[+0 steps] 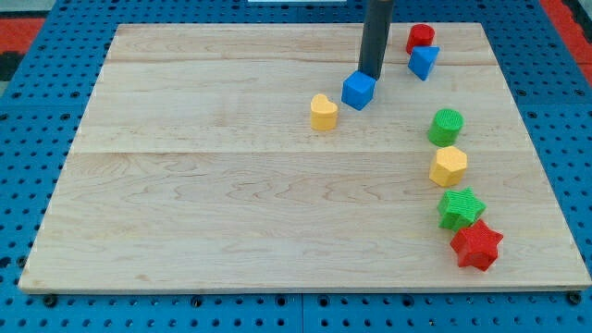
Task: Point at the blue triangle
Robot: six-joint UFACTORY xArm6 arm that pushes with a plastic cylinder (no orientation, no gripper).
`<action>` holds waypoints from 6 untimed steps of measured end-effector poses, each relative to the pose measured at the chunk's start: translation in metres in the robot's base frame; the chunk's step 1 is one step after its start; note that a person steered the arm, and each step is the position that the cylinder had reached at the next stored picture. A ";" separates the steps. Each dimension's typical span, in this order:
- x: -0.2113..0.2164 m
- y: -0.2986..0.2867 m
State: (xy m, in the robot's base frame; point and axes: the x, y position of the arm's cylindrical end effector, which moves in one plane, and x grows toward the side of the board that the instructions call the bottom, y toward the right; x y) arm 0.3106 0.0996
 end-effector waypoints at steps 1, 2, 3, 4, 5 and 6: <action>0.028 -0.005; 0.033 0.046; 0.029 0.140; -0.020 0.153; -0.041 0.120; -0.027 0.033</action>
